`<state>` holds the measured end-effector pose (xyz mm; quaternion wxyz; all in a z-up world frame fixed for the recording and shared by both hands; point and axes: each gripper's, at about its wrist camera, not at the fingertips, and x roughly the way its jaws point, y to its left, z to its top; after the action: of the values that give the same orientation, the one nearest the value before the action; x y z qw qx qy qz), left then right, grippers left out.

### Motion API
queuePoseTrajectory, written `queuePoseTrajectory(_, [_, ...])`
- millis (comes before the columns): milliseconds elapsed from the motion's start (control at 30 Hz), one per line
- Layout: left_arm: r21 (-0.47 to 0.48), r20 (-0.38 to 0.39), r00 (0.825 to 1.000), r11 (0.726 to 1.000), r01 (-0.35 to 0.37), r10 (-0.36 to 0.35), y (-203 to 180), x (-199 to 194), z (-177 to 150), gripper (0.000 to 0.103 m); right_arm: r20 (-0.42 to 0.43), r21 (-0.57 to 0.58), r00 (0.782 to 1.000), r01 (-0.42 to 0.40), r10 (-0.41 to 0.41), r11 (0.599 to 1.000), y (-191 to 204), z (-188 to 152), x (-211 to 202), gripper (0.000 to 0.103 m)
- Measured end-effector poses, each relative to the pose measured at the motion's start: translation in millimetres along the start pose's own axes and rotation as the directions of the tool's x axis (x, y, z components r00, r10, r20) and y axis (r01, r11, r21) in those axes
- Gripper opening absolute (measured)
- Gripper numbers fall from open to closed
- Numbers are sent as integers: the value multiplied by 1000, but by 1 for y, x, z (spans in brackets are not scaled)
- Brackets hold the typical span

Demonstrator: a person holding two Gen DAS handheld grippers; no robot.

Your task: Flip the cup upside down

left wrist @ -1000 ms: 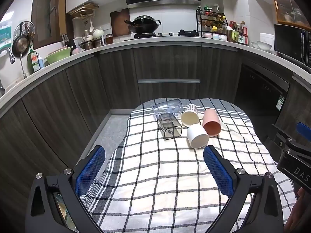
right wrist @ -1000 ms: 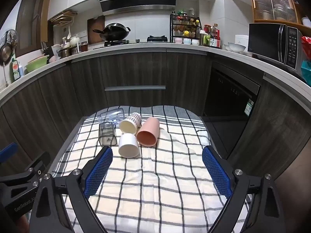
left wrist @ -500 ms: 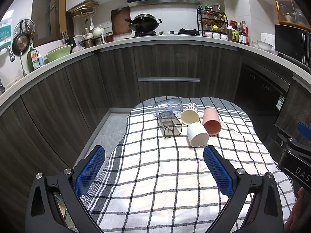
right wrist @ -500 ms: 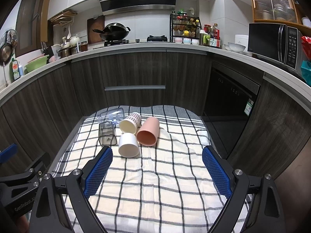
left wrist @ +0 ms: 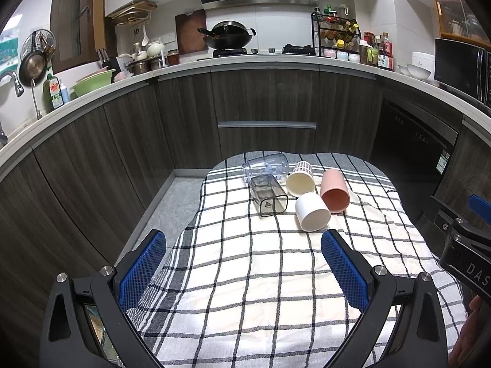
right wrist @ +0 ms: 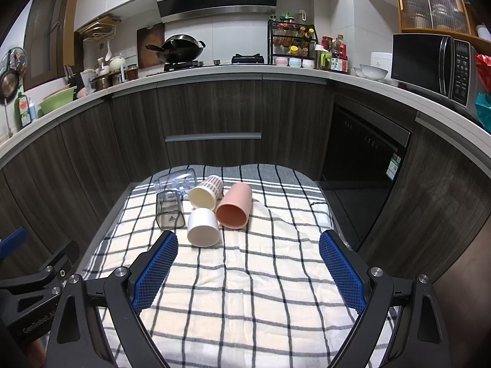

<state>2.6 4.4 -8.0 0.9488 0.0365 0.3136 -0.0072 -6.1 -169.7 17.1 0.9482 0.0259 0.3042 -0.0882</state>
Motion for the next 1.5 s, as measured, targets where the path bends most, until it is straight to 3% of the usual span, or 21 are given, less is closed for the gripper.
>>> queuePoseTrajectory(1500, [-5,-31,1000,1000,5,-5,2,12,-4,103,-17,10,1000,-2,2,1000,4,-3,5,93])
